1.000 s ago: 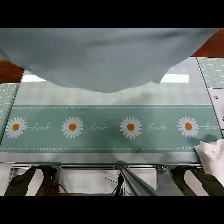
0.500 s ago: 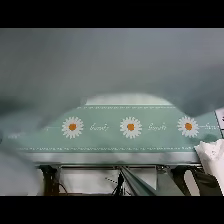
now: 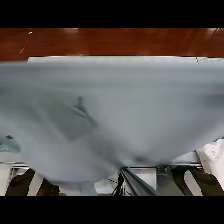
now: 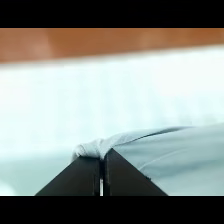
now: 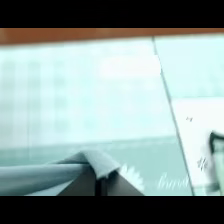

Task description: Fold the shirts.

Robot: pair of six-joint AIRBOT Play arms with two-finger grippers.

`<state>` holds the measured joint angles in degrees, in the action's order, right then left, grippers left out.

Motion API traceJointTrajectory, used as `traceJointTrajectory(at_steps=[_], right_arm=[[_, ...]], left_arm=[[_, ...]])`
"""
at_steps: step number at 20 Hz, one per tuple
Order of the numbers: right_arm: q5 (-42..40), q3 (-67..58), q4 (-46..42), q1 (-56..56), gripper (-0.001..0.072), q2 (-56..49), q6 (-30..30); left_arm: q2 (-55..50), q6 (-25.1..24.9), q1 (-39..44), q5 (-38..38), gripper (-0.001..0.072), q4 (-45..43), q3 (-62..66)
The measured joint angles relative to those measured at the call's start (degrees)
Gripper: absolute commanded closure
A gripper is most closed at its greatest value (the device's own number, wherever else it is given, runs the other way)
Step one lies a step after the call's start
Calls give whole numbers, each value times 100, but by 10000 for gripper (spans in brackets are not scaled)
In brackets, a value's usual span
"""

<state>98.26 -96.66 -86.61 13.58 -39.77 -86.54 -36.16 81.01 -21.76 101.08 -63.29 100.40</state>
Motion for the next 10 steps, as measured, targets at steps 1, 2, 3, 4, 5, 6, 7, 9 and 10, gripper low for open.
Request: traceJointTrajectory(at_steps=[1, 2, 3, 4, 5, 6, 7, 9, 10], right_arm=[[94, 168, 22, -68, 697, -199, 35], [173, 358, 79, -142, 697, -446, 76], [181, 520, 129, -212, 696, -699, 111], [140, 656, 166, -289, 697, -981, 140], [46, 745, 208, -361, 697, -1252, 157], [-157, 820, 245, -439, 697, -1569, 173], [-354, 863, 258, -507, 696, -1851, 190], [-894, 929, 310, -629, 696, -2441, 205], [-1174, 949, 396, -671, 696, -2728, 210]], left_arm=[[-37, 37, 0, -7, 687, 81, -387], [-94, 76, 0, -26, 687, 149, -804], [-166, 96, 0, -109, 687, 216, -1178], [-267, 116, 0, -254, 687, 273, -1554], [-380, 120, 0, -409, 686, 297, -1875], [-535, 118, 0, -634, 686, 343, -2175], [-702, 109, 4, -870, 686, 402, -2402], [-1176, -52, 109, -1349, 686, 544, -2754], [-1436, -153, 201, -1554, 686, 566, -2857]])
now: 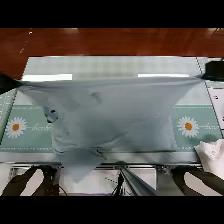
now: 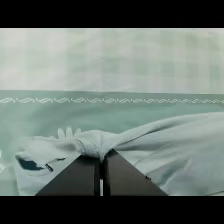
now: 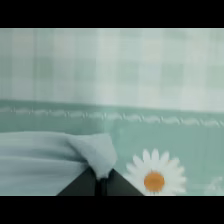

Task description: Fold the shirts.

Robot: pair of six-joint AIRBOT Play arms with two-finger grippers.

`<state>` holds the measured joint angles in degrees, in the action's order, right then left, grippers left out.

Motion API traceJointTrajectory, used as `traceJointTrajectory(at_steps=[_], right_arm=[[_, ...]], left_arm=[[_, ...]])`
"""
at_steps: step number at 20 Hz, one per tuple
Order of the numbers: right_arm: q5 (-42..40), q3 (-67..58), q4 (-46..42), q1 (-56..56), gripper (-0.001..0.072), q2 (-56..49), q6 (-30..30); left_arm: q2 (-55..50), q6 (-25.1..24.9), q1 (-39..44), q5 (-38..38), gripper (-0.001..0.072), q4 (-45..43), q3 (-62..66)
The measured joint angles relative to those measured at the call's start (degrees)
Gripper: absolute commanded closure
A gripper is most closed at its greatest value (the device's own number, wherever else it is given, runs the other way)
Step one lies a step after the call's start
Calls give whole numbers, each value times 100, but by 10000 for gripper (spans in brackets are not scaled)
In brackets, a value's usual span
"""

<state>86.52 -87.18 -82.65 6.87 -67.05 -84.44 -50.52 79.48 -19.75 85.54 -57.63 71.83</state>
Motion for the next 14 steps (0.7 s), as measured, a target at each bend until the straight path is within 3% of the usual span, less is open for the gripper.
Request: traceJointTrajectory(at_steps=[4, 14], right_arm=[[-1115, 33, 367, -70, 696, -1010, -2], [-3670, 44, 723, 7, 696, -2529, -240]], left_arm=[[-1165, -271, 560, -887, 686, 136, -197], [-2881, -710, 1473, -4350, 686, 229, -267]])
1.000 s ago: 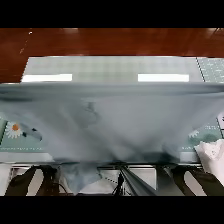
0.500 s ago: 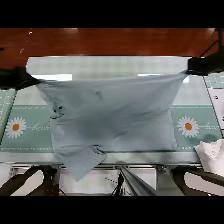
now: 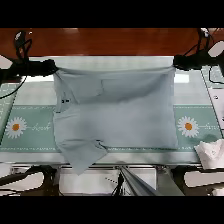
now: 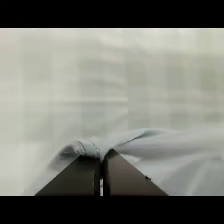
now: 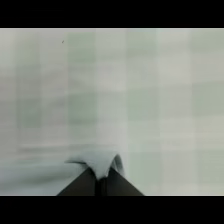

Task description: Fold the shirts.

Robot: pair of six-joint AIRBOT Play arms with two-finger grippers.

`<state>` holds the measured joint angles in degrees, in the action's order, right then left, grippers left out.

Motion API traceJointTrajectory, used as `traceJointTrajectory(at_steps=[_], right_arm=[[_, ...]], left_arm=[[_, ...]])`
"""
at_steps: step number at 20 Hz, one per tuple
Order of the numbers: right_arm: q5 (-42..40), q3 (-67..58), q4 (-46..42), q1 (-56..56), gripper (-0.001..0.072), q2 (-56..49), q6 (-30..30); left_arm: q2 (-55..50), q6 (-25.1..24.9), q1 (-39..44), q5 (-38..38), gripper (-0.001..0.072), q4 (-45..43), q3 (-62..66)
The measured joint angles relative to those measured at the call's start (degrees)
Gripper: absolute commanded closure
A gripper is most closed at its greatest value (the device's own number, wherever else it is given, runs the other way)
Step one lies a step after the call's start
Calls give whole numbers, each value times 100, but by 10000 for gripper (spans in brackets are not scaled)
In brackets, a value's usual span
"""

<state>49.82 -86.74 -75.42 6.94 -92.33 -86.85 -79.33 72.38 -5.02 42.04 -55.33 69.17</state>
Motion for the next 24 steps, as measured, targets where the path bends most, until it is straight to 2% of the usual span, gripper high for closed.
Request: traceJointTrajectory(at_steps=[5, 9, 11, 16, 19, 20, 21, 22, 23, 24], right_arm=[[-605, 0, 133, 52, 696, -442, -170], [-376, 0, 236, 74, 696, -564, -210], [166, -4, 254, 122, 696, -520, -168], [2308, 0, 175, 197, 696, -372, 273], [3112, 7, -24, 173, 696, -350, 439], [3287, 7, -70, 166, 689, -343, 459], [3403, 7, -98, 162, 577, -339, 474], [3493, 7, -109, 160, 415, -337, 479], [3606, 7, -125, 160, 340, -332, 507], [3759, 7, -131, 168, 337, -319, 577]], left_arm=[[-529, -22, 249, -1084, 685, 13, 7], [-708, -37, 361, -1158, 686, 22, 20], [-715, -37, 286, -619, 686, 13, 92], [-728, 48, -98, 2052, 687, -221, 262], [-776, 190, -195, 2861, 683, -586, 280], [-813, 275, -210, 3023, 630, -662, 280], [-846, 321, -214, 3136, 471, -719, 280], [-866, 385, -214, 3226, 310, -765, 282], [-883, 422, -221, 3340, 222, -791, 289], [-890, 452, -232, 3491, 217, -835, 304]])
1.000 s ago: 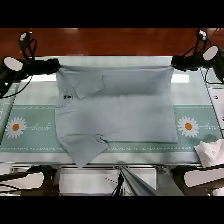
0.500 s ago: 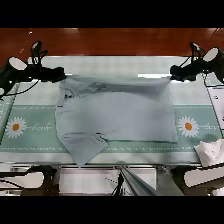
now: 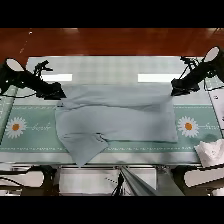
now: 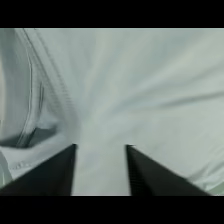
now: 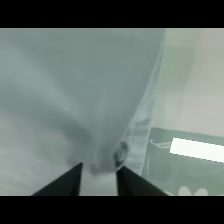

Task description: Fold the shirts.

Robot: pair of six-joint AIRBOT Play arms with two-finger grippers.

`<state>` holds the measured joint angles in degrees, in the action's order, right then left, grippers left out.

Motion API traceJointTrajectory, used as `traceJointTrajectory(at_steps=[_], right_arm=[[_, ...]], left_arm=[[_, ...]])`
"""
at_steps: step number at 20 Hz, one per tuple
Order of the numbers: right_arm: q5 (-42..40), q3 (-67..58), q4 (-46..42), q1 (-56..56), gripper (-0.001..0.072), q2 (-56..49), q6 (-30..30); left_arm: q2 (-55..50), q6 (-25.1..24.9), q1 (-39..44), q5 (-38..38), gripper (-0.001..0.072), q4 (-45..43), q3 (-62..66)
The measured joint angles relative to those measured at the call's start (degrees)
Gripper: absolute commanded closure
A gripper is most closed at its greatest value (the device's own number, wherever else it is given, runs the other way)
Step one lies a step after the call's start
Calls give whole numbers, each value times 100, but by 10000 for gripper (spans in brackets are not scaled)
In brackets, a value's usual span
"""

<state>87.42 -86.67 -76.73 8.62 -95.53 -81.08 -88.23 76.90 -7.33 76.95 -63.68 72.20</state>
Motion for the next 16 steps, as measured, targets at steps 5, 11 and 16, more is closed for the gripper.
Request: traceJointTrajectory(at_steps=[5, 11, 16], right_arm=[[568, 173, -205, 339, 335, 474, 94], [-175, 1945, -136, 1342, 219, 1869, 409], [-778, 2846, 562, 1714, 220, 2236, 911]], left_arm=[[264, -37, -273, 1091, 221, -592, -166], [1705, -111, -1095, 850, 196, -802, -2212], [2201, -476, -1405, 422, 162, -455, -3556]])
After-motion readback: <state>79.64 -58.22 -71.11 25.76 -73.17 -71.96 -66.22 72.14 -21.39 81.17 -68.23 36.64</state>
